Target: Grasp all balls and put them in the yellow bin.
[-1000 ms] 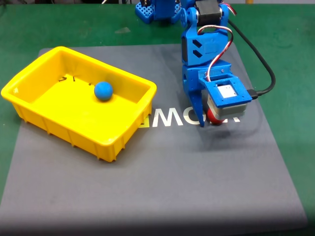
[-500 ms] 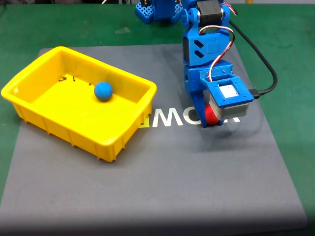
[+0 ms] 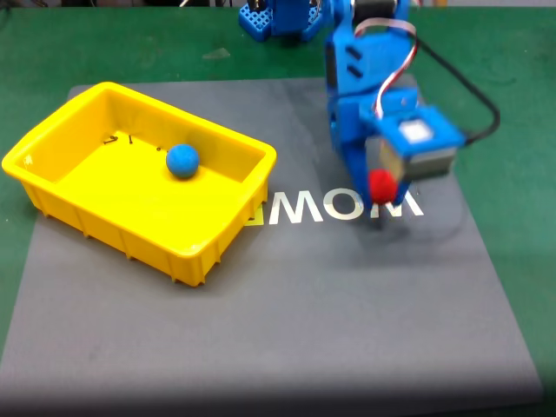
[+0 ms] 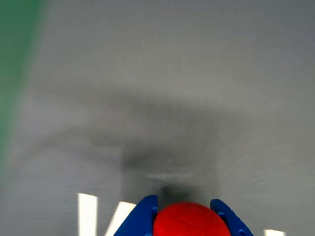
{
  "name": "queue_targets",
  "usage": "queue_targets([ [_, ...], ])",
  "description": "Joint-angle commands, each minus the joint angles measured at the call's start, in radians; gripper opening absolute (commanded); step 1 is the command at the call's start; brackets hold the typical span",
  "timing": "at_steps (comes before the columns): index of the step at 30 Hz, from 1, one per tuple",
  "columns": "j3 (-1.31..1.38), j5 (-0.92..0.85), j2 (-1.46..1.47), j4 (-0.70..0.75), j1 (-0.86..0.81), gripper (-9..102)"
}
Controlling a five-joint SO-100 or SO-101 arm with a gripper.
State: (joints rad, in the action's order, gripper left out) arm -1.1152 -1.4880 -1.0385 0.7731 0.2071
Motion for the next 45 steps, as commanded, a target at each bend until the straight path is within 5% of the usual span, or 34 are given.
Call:
queue_targets([
  [1,0.061,-0.014,-0.178,-0.021,-0.043,0],
  [19,0.051,-0.084,-0.347,0.021,-0.471,0],
  [32,-0.026,-0.114,-0.377,0.038,-0.575,1],
  [36,-0.028,-0.080,-0.393,0.069,-0.578,41],
  [45,-0.054,-0.078,-0.425,0.081,-0.583,46],
])
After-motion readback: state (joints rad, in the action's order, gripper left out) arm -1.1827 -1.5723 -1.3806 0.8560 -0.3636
